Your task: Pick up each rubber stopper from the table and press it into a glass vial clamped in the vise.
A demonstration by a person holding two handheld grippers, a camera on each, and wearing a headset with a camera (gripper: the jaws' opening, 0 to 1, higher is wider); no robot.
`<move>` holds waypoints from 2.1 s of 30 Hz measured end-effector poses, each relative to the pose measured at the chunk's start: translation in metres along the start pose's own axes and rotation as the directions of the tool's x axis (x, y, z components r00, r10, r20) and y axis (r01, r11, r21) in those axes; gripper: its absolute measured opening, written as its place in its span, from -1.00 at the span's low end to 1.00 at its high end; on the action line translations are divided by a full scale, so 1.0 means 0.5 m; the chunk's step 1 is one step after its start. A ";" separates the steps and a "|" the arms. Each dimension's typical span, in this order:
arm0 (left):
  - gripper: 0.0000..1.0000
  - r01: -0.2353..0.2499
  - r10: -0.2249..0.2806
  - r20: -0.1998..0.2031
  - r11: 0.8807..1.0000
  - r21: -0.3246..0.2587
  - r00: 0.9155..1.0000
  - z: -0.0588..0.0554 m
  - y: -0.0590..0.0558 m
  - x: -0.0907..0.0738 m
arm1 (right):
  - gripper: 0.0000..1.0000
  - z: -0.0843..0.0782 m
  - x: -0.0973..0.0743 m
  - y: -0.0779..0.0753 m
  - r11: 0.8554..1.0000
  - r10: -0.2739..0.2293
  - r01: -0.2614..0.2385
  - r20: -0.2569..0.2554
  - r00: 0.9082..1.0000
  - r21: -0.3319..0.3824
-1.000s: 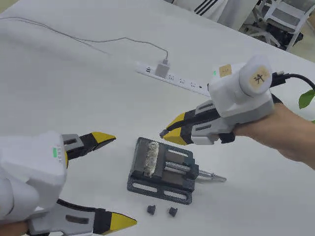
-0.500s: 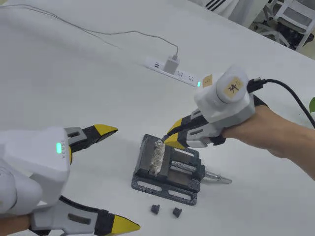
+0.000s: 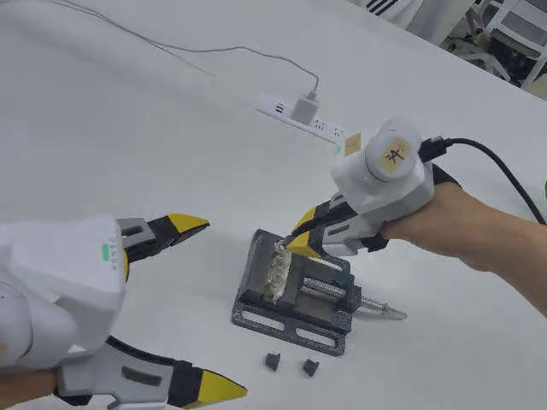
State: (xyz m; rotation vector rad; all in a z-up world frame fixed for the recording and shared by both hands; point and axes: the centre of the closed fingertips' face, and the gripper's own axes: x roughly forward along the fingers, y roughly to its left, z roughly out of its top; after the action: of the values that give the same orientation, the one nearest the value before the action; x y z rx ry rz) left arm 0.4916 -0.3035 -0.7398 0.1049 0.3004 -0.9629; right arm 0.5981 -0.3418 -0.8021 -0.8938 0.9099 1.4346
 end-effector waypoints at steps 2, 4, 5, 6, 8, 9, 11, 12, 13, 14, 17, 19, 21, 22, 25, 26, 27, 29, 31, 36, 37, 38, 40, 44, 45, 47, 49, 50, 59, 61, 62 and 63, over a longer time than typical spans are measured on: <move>0.90 -0.001 0.001 0.004 1.000 -0.003 1.000 0.001 0.000 0.000 | -0.88 0.002 0.001 0.002 1.000 0.006 -0.006 0.002 1.000 0.006; 0.90 -0.002 0.002 0.004 1.000 -0.003 1.000 0.002 0.000 0.000 | -0.88 -0.001 0.003 0.002 1.000 0.003 -0.003 -0.008 1.000 -0.004; 0.89 -0.001 0.001 0.005 1.000 -0.003 1.000 0.002 0.000 0.000 | -0.88 -0.001 0.004 0.002 1.000 0.001 -0.001 -0.010 1.000 -0.008; 0.89 0.000 0.000 0.005 1.000 -0.004 1.000 0.002 -0.001 0.000 | -0.88 -0.001 0.004 0.003 1.000 0.002 -0.003 -0.011 1.000 -0.011; 0.89 0.001 -0.001 0.007 1.000 -0.004 1.000 0.002 -0.002 0.000 | -0.88 0.000 0.005 0.003 1.000 0.003 -0.003 -0.012 1.000 -0.008; 0.89 0.001 -0.001 0.009 1.000 -0.006 1.000 0.003 -0.002 0.000 | -0.88 -0.001 0.005 0.004 1.000 0.004 -0.005 -0.014 1.000 -0.008; 0.88 0.001 0.000 0.011 1.000 -0.009 1.000 0.004 -0.002 -0.001 | -0.88 -0.001 0.004 0.003 1.000 0.006 -0.006 -0.019 1.000 -0.012; 0.88 0.001 -0.001 0.012 1.000 -0.009 1.000 0.003 -0.002 -0.001 | -0.88 -0.001 0.004 0.003 1.000 0.006 -0.006 -0.022 1.000 -0.014; 0.87 0.001 -0.001 0.010 1.000 -0.010 1.000 0.003 -0.002 -0.001 | -0.88 -0.001 0.004 0.004 1.000 0.004 -0.005 -0.028 1.000 -0.021; 0.87 0.001 -0.001 0.010 1.000 -0.010 1.000 0.002 -0.002 -0.001 | -0.88 -0.001 0.004 0.004 1.000 0.003 -0.004 -0.033 0.999 -0.030; 0.87 0.002 -0.002 0.009 1.000 -0.012 1.000 0.002 -0.002 -0.001 | -0.88 0.000 0.004 0.006 0.999 -0.004 0.002 -0.057 0.998 -0.049; 0.87 0.001 -0.001 0.011 1.000 -0.012 1.000 0.004 -0.001 -0.001 | -0.88 0.003 0.003 0.009 0.998 -0.010 0.004 -0.075 0.997 -0.070; 0.86 0.002 -0.002 0.012 1.000 -0.015 1.000 0.004 0.000 -0.001 | -0.88 0.001 0.002 0.002 0.996 -0.013 0.004 -0.088 0.996 -0.093; 0.86 0.003 -0.003 0.010 1.000 -0.015 1.000 0.004 0.000 0.000 | -0.88 0.001 0.003 0.001 0.995 -0.013 0.004 -0.094 0.995 -0.097; 0.86 0.001 -0.001 0.007 1.000 -0.010 1.000 0.003 0.002 0.000 | -0.88 0.003 0.004 -0.002 0.996 -0.010 0.000 -0.110 0.994 -0.094; 0.86 0.001 0.000 0.009 1.000 -0.012 1.000 0.004 0.002 0.000 | -0.88 0.003 0.004 -0.004 0.997 -0.005 -0.004 -0.117 0.993 -0.083; 0.86 0.000 0.000 0.010 1.000 -0.014 1.000 0.004 0.003 0.000 | -0.88 0.002 0.004 -0.005 0.997 -0.001 -0.008 -0.120 0.993 -0.074; 0.86 0.000 0.000 0.011 1.000 -0.014 1.000 0.004 0.003 0.000 | -0.89 0.002 0.004 -0.006 0.999 0.013 -0.017 -0.123 0.992 -0.034; 0.86 -0.002 0.002 0.011 1.000 -0.016 1.000 0.003 0.004 -0.001 | -0.89 0.001 0.005 -0.008 1.000 0.028 -0.028 -0.126 0.992 0.003; 0.85 -0.006 0.007 0.020 1.000 -0.025 1.000 0.005 0.008 -0.001 | -0.89 0.002 0.008 -0.009 0.997 0.047 -0.039 -0.140 0.989 0.063; 0.84 -0.006 0.006 0.021 1.000 -0.025 1.000 0.006 0.008 -0.001 | -0.89 0.002 0.008 -0.009 0.997 0.049 -0.039 -0.143 0.989 0.071; 0.83 -0.005 0.005 0.019 1.000 -0.024 1.000 0.005 0.009 -0.001 | -0.89 0.001 0.009 -0.010 0.995 0.052 -0.039 -0.151 0.987 0.087; 0.83 -0.005 0.006 0.019 1.000 -0.023 1.000 0.005 0.010 0.000 | -0.90 0.002 0.010 -0.011 0.995 0.056 -0.041 -0.161 0.985 0.095; 0.83 -0.005 0.005 0.022 1.000 -0.025 1.000 0.006 0.014 0.003 | -0.91 0.002 0.016 -0.009 0.995 0.059 -0.042 -0.195 0.979 0.090; 0.83 -0.005 0.005 0.022 1.000 -0.025 1.000 0.006 0.014 0.003 | -0.91 0.002 0.017 -0.009 0.995 0.058 -0.041 -0.201 0.978 0.091; 0.82 -0.005 0.006 0.025 1.000 -0.024 1.000 0.007 0.015 0.005 | -0.91 0.001 0.020 -0.011 0.996 0.059 -0.042 -0.217 0.974 0.085; 0.82 -0.004 0.005 0.026 1.000 -0.024 1.000 0.008 0.015 0.006 | -0.92 0.001 0.020 -0.010 0.997 0.058 -0.042 -0.235 0.970 0.070; 0.82 -0.004 0.005 0.027 1.000 -0.022 1.000 0.009 0.015 0.007 | -0.92 0.001 0.021 -0.010 0.997 0.056 -0.043 -0.244 0.968 0.059; 0.81 -0.002 0.003 0.026 1.000 -0.020 1.000 0.011 0.013 0.008 | -0.88 -0.003 0.012 -0.006 0.999 0.023 -0.033 -0.267 0.963 -0.033; 0.80 -0.003 0.003 0.025 1.000 -0.018 1.000 0.011 0.012 0.006 | -0.87 -0.004 0.011 -0.007 0.999 0.027 -0.035 -0.248 0.968 -0.027; 0.80 -0.003 0.003 0.025 1.000 -0.019 1.000 0.011 0.012 0.005 | -0.87 -0.004 0.010 -0.007 0.999 0.028 -0.035 -0.242 0.970 -0.025; 0.80 -0.005 0.005 0.024 1.000 -0.019 1.000 0.010 0.013 0.004 | -0.87 -0.004 0.010 -0.007 0.999 0.027 -0.033 -0.236 0.971 -0.018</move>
State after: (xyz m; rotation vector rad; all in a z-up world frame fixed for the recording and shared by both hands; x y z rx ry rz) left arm 0.4990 -0.3025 -0.7357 0.0768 0.2869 -0.9553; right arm 0.6011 -0.3414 -0.8077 -1.0878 1.0897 1.3855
